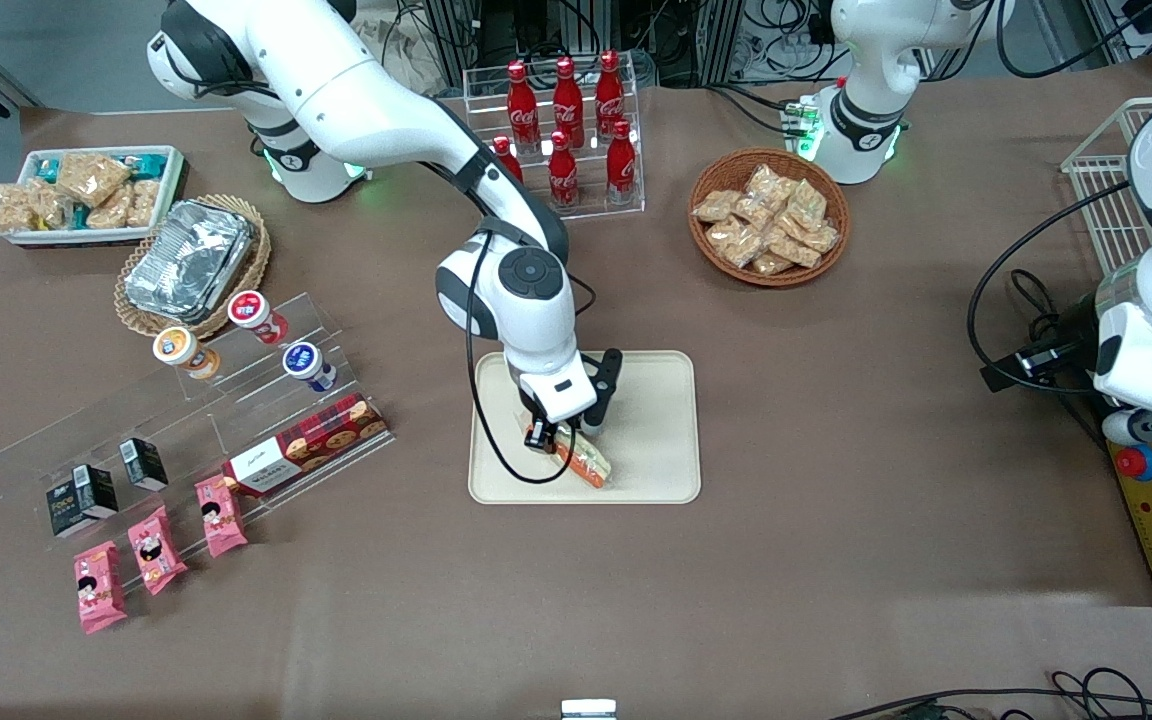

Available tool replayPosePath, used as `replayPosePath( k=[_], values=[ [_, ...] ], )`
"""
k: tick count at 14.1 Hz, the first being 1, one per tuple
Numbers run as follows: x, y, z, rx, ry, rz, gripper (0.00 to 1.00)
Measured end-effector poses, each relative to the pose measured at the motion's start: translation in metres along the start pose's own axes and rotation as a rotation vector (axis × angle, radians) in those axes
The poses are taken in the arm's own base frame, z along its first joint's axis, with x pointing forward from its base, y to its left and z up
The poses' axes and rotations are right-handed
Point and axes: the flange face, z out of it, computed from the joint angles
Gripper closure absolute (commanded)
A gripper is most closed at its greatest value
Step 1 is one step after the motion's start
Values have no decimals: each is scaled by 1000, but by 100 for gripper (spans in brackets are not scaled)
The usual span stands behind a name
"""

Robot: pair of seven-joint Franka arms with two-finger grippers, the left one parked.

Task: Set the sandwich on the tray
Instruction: 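Carry the sandwich with the right gripper over the cream tray, then lower the sandwich onto the tray and open the right gripper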

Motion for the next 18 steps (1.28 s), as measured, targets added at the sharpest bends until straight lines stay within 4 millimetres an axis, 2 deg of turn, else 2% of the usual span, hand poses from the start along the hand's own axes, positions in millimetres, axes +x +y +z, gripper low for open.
replayPosePath(
  k=[7,8,9,13,15,16,18],
  values=[
    [1,-8,36,-55,8,-76,51],
    [0,-9,39,-55,7,-77,40],
    [0,-9,40,-55,8,-77,2],
    [-4,1,39,-36,22,-25,1],
    [-4,8,32,-1,50,42,1],
    [-4,12,26,16,64,74,1],
    [-4,27,0,42,88,142,1]
  ],
)
